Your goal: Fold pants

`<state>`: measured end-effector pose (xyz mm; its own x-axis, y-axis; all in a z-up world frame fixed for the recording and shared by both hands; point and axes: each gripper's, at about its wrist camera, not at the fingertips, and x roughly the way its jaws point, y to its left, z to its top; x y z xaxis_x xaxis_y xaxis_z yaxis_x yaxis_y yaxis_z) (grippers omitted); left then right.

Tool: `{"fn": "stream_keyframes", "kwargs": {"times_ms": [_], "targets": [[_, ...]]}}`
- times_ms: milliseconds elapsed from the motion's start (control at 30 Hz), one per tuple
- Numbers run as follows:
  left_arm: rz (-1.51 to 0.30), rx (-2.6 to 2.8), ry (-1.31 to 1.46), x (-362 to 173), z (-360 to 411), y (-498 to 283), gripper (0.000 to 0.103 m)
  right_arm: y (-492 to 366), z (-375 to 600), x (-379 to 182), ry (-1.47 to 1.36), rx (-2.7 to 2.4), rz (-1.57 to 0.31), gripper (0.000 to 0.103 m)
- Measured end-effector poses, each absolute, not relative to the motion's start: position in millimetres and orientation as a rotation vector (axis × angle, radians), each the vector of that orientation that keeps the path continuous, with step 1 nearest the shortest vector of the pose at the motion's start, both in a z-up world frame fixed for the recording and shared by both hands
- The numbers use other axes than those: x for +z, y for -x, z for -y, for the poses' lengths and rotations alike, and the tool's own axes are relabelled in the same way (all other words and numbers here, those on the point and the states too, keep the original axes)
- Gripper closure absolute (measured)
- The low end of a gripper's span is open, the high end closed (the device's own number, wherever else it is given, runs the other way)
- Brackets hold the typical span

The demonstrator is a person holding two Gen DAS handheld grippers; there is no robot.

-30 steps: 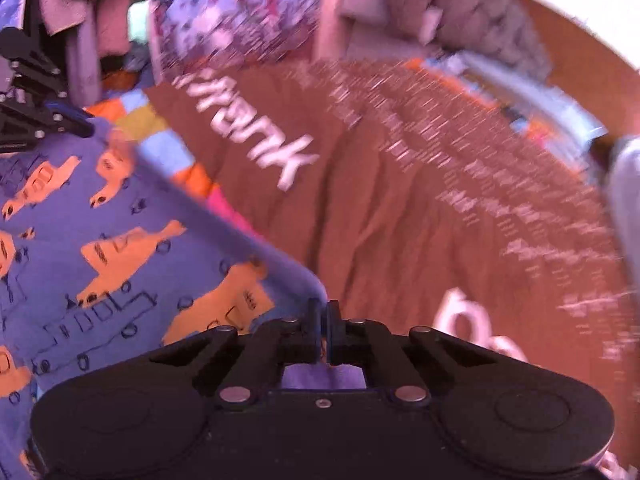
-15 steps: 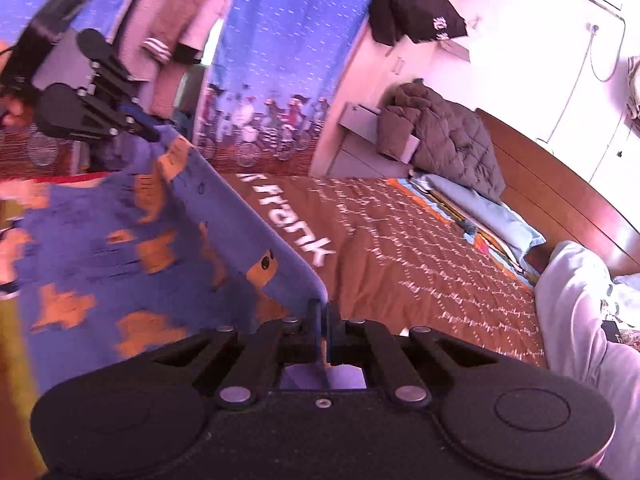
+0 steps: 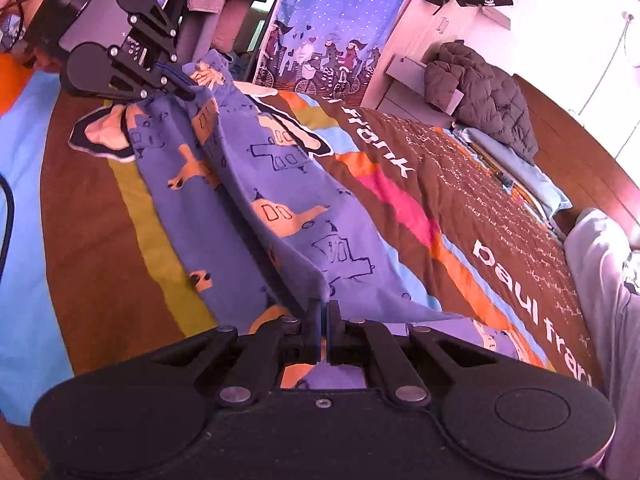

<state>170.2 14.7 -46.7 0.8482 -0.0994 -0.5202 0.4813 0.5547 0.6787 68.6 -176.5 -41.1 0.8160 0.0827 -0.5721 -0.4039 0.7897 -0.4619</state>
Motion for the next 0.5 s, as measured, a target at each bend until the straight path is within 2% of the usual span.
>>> {"fn": "stream_keyframes", "kwargs": {"times_ms": [333, 500], "targets": [[-0.388, -0.351, -0.915, -36.8, -22.4, -140.3, 0.102, -46.6, 176.4, -27.8, 0.63, 0.248, -0.465, 0.103], [-0.45, -0.382, -0.974, -56.2, -20.4, -137.1, 0.1, -41.6, 172.2, -41.5, 0.668, 0.287, -0.542, 0.103]]}}
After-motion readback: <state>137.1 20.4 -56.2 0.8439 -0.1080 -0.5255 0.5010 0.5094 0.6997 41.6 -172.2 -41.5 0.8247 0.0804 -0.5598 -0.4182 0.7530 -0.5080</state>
